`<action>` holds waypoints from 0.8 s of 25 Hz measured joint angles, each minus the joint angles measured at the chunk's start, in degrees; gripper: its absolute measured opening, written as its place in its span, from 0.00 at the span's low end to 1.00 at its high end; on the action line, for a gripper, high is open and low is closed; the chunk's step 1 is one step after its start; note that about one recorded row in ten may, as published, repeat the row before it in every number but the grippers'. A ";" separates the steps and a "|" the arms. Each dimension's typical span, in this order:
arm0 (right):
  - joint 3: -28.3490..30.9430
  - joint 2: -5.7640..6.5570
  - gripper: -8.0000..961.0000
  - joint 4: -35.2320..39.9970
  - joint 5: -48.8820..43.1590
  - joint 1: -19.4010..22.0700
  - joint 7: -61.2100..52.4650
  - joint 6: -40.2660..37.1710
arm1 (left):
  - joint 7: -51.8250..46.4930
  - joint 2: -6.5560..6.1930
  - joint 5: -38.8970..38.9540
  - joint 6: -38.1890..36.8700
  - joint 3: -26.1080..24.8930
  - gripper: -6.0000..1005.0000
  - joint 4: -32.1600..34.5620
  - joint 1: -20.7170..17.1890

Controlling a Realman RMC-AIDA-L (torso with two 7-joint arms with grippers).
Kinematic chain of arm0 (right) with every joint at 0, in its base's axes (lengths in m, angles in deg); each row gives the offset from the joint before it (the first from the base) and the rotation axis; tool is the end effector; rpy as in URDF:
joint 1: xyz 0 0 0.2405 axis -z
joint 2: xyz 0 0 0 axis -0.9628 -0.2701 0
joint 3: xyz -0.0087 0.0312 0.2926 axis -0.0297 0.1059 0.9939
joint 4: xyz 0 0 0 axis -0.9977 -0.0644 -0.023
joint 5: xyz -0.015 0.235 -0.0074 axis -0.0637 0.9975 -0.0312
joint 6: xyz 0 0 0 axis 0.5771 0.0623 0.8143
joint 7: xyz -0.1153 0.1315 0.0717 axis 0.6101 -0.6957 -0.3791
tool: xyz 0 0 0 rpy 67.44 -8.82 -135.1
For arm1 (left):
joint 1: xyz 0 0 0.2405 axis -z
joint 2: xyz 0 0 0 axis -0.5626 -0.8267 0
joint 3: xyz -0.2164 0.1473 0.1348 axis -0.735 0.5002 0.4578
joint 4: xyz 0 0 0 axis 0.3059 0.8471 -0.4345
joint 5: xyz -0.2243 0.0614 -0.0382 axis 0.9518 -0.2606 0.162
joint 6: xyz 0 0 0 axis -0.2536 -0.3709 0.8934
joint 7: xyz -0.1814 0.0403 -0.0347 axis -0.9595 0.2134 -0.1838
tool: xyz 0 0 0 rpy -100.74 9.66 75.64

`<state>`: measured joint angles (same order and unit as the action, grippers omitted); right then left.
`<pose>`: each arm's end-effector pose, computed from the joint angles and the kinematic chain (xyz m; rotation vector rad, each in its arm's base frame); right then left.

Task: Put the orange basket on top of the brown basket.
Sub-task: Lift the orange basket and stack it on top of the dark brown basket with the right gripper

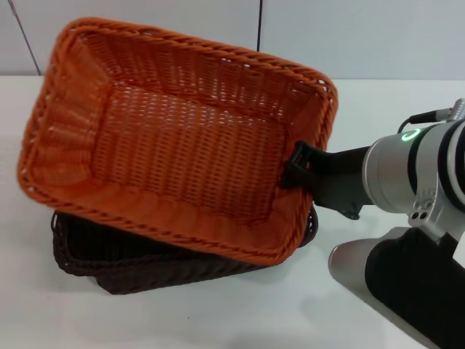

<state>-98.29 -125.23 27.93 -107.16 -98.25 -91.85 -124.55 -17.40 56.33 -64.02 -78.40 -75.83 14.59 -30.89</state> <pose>0.0945 0.3405 -0.0752 -2.1778 -1.6969 -0.8062 -0.4577 0.2674 -0.0014 -1.0439 -0.6298 -0.3878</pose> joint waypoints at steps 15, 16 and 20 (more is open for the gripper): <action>-2.68 0.80 0.21 0.82 -1.14 4.17 -3.39 1.09 | 0.26 -0.07 0.68 0.17 -0.02 0.77 -1.11 0.78; -2.68 0.93 0.21 1.37 -1.14 4.65 -3.39 1.17 | 0.27 -0.08 0.68 0.33 -0.07 0.77 -1.11 0.98; -2.81 1.01 0.34 3.55 -1.14 6.40 -3.41 1.45 | 0.29 -0.09 0.67 1.38 -0.18 0.77 -1.09 1.49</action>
<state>-101.10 -124.22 31.48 -108.29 -91.84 -95.26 -123.10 -17.11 56.24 -63.35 -77.02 -76.02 13.50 -29.40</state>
